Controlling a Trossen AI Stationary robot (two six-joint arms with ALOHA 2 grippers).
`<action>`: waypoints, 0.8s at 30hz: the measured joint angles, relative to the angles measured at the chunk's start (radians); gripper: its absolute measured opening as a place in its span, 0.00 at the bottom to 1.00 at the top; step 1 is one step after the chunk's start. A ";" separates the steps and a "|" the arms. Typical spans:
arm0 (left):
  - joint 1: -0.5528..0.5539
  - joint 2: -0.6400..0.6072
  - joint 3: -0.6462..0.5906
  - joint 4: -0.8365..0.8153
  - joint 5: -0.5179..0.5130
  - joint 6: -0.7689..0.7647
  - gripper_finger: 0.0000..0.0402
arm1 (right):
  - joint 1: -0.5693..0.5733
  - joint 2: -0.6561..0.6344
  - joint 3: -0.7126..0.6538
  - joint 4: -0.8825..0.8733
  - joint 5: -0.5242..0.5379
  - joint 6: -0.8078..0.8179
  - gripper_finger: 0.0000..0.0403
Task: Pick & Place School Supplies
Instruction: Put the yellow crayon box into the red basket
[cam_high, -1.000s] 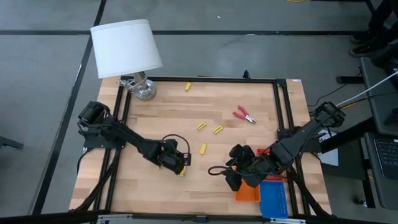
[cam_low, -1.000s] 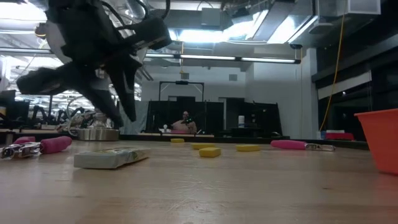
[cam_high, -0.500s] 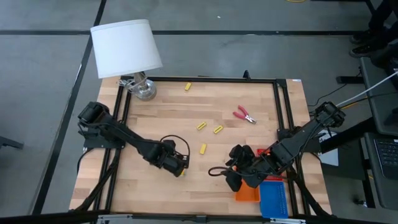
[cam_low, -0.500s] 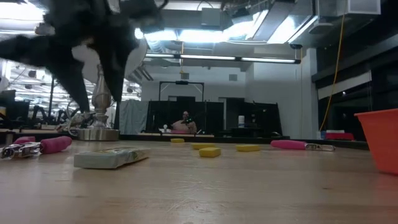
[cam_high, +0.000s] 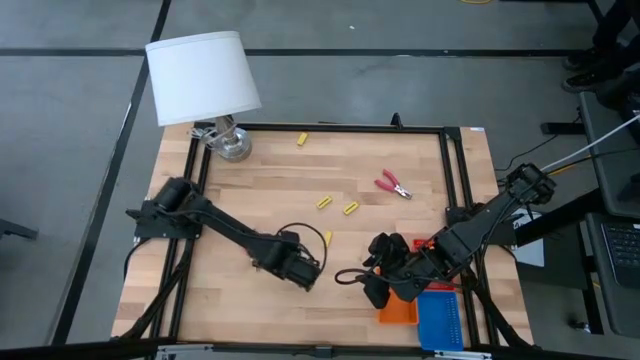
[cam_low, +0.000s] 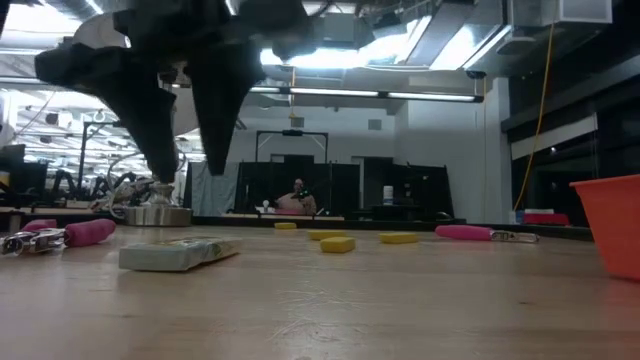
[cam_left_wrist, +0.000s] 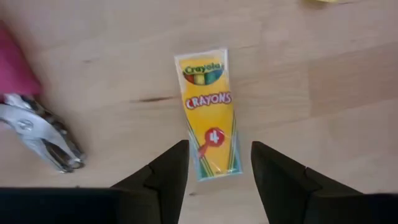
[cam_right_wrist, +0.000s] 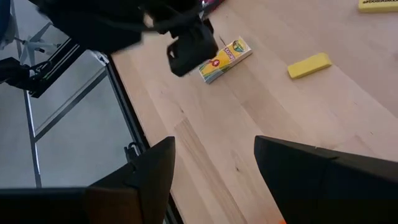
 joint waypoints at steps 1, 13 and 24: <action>0.000 0.014 0.031 -0.033 0.003 0.008 0.42 | 0.001 -0.002 0.000 0.000 -0.001 -0.001 0.56; 0.019 0.088 0.087 -0.069 -0.009 0.059 0.47 | 0.015 -0.035 0.000 -0.008 0.029 -0.019 0.56; 0.069 0.093 0.078 -0.092 0.003 0.076 0.66 | 0.040 -0.035 0.000 -0.012 0.017 0.001 0.56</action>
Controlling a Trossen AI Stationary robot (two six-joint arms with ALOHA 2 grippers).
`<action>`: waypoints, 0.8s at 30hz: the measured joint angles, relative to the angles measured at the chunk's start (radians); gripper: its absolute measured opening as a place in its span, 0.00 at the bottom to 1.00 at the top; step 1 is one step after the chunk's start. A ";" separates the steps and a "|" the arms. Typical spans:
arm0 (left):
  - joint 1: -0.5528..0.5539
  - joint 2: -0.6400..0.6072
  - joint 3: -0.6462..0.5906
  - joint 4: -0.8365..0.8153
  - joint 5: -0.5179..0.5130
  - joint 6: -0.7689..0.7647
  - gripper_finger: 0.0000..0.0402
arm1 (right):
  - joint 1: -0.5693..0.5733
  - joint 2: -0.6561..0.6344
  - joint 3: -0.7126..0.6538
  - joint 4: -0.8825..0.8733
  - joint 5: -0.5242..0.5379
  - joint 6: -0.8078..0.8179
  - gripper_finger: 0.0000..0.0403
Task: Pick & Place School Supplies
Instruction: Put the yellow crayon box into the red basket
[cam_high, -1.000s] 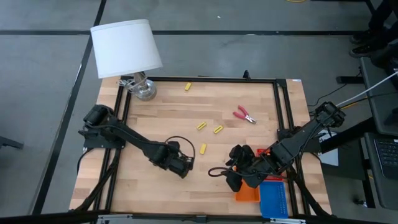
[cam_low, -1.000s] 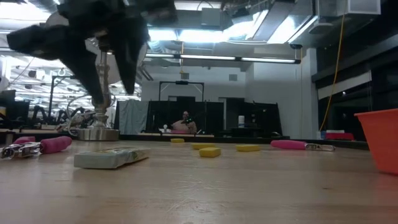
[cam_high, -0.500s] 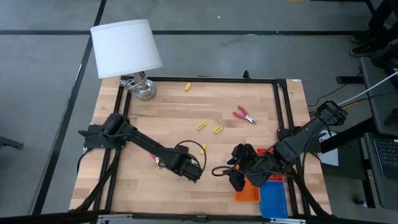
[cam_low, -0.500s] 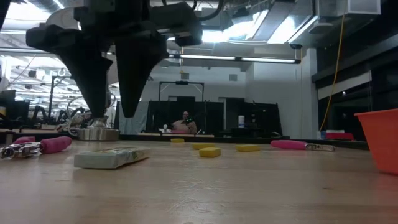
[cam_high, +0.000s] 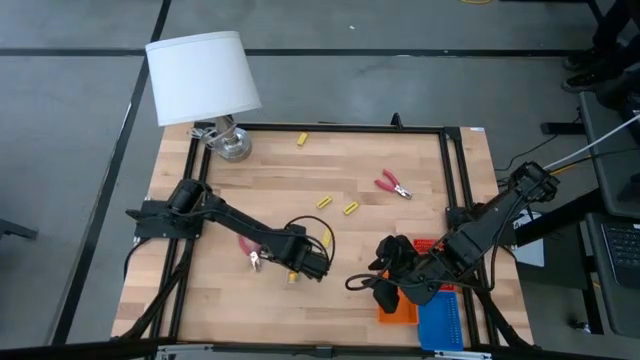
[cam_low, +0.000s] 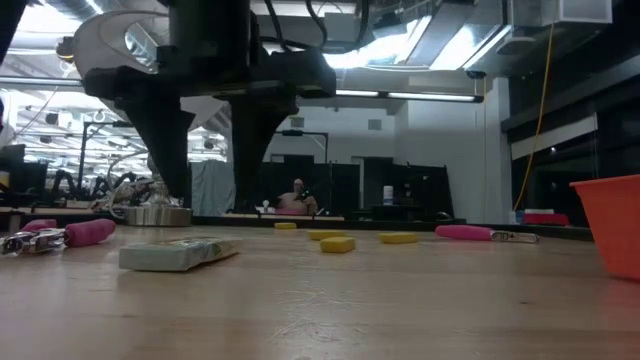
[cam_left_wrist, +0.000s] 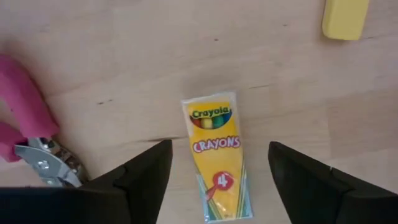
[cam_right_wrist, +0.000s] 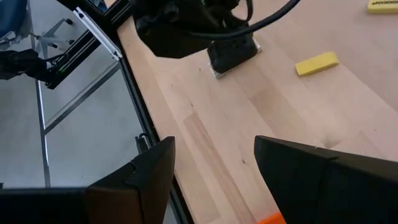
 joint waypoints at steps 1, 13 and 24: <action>0.003 0.007 0.000 0.001 0.005 -0.007 0.67 | 0.000 0.000 0.000 0.000 0.000 0.000 0.56; 0.002 0.048 0.000 0.030 0.056 -0.076 0.69 | -0.001 0.000 0.000 -0.003 -0.011 0.006 0.56; 0.002 0.048 0.000 0.035 0.037 -0.103 0.69 | -0.001 0.000 0.000 -0.003 -0.011 0.006 0.56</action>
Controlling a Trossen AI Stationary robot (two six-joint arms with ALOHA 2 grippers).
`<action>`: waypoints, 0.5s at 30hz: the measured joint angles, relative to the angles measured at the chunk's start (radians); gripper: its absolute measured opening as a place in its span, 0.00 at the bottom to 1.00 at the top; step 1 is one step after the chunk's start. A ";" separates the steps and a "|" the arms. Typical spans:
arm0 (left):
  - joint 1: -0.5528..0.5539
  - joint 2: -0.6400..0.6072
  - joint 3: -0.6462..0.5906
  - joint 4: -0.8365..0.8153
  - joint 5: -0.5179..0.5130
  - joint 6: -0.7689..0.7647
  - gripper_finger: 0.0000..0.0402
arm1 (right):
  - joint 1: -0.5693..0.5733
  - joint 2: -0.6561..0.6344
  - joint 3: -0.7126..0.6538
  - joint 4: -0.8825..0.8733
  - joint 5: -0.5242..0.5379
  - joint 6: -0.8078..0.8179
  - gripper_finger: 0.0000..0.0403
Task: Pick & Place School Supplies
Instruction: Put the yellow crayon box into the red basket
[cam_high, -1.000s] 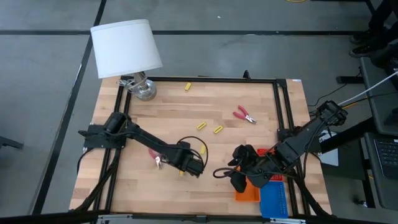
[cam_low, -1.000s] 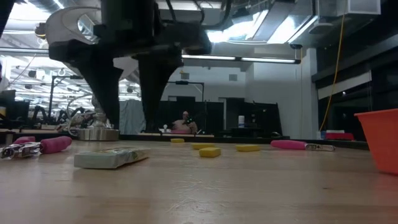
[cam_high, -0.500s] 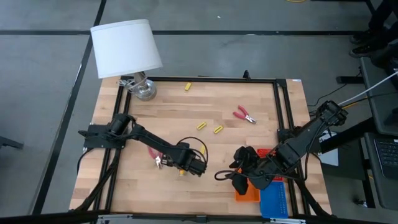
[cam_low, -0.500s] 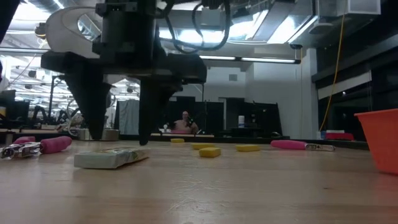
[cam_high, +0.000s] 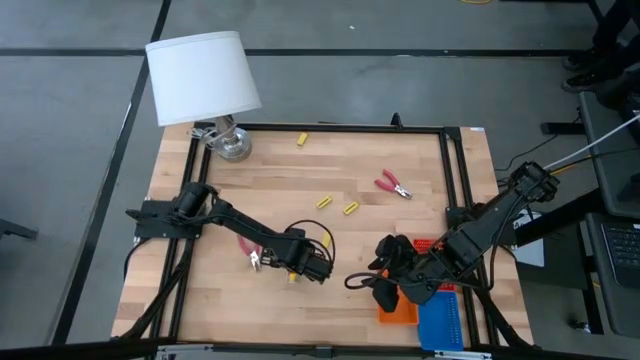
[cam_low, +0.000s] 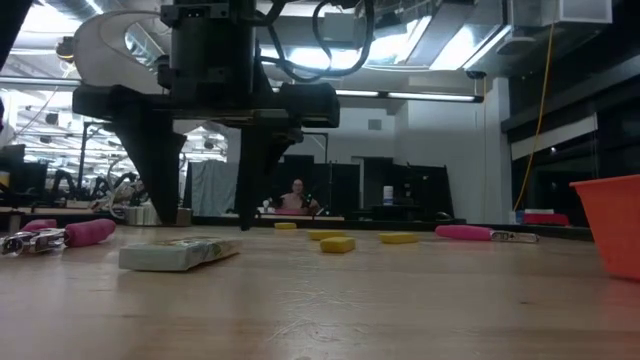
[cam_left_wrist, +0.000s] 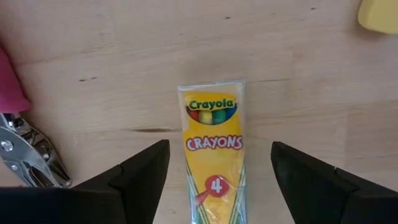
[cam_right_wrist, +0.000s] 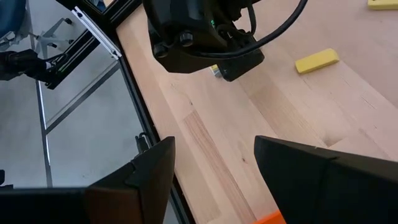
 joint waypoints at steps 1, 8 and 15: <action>0.000 0.000 0.000 0.000 0.000 0.000 0.69 | 0.000 0.000 0.000 0.000 0.000 0.000 0.56; 0.000 0.009 0.000 0.002 -0.001 -0.003 0.69 | 0.000 0.000 0.000 0.000 -0.007 -0.003 0.56; 0.001 0.047 0.000 0.023 0.033 0.014 0.69 | 0.000 0.000 0.000 -0.001 -0.009 -0.004 0.56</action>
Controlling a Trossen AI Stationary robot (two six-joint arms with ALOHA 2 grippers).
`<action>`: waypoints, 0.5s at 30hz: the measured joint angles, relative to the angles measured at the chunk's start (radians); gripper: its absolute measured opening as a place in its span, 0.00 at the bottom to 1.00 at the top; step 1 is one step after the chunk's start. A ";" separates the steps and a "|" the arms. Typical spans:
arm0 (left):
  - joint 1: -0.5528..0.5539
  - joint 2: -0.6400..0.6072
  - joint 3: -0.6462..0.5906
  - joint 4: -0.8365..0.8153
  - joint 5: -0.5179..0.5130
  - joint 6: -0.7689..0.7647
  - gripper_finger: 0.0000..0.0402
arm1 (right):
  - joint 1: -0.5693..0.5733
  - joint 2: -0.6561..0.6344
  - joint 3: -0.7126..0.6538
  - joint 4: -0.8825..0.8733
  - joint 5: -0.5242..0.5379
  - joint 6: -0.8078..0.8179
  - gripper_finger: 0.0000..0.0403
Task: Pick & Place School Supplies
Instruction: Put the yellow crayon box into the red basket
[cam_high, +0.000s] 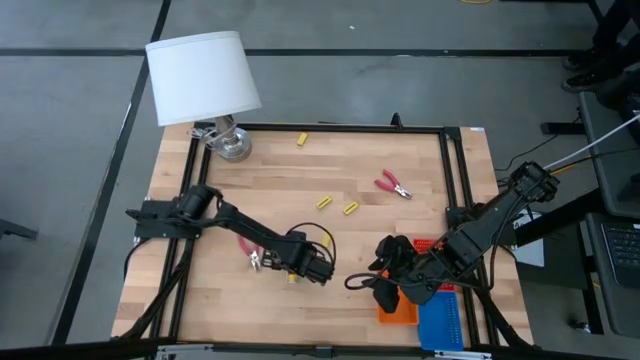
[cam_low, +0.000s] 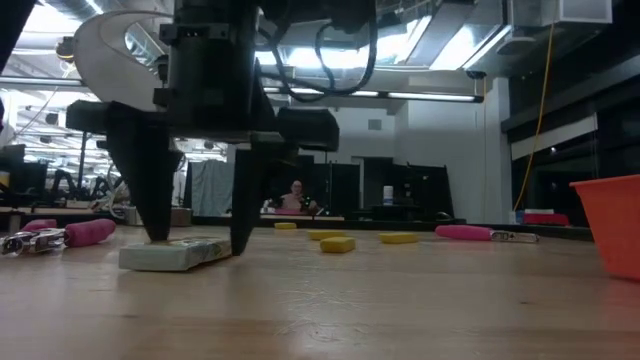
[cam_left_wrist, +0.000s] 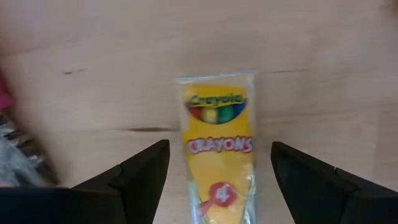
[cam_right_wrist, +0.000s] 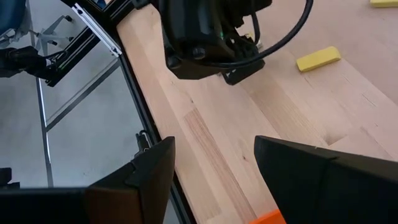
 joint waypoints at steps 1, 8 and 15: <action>0.002 0.003 0.000 0.009 0.003 0.003 0.69 | 0.000 0.000 0.000 0.001 -0.003 -0.003 0.56; 0.007 0.010 0.001 0.028 0.013 0.012 0.68 | 0.005 0.000 0.000 -0.001 -0.009 0.001 0.56; 0.013 0.011 0.001 0.035 0.008 0.031 0.51 | 0.011 0.000 0.000 -0.002 -0.001 0.012 0.56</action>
